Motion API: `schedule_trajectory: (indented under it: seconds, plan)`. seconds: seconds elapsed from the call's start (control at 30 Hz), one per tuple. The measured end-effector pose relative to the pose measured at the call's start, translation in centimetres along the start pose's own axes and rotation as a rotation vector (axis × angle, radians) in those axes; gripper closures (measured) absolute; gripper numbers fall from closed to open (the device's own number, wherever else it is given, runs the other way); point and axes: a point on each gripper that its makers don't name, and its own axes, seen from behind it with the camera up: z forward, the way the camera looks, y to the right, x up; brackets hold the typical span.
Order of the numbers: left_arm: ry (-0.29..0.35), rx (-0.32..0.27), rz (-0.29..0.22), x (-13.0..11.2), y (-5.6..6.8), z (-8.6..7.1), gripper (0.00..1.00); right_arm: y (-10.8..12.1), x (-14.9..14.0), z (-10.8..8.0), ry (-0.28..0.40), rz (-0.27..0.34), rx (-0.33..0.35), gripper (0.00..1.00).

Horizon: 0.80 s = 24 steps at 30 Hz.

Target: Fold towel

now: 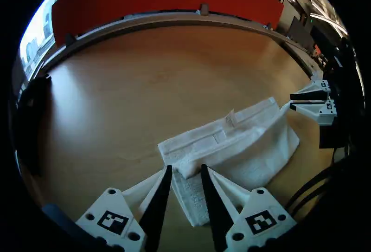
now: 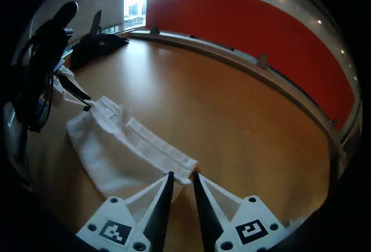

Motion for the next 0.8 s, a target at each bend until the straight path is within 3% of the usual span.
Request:
schedule_trajectory:
  seconds: [0.13,0.27,0.47,0.53,0.8]
  plan:
    - [0.012,0.015,-0.002,0.6,-0.7,-0.2,0.54,0.7,0.5,0.0,0.004,0.013,-0.023,0.61]
    - [0.027,0.033,-0.012,1.2,-1.4,-0.7,0.48,1.2,0.8,-0.2,0.007,0.026,-0.039,0.43]
    - [0.038,0.028,-0.038,1.3,-1.8,-1.4,0.14,0.7,1.0,-0.9,0.016,0.037,-0.029,0.17]
    - [0.04,0.024,-0.044,1.1,-1.8,-1.6,0.1,0.4,1.0,-1.1,0.019,0.043,-0.023,0.06]
    - [0.049,0.022,-0.053,0.7,-1.5,-2.2,0.04,-0.5,0.7,-1.9,0.025,0.049,-0.013,0.06]
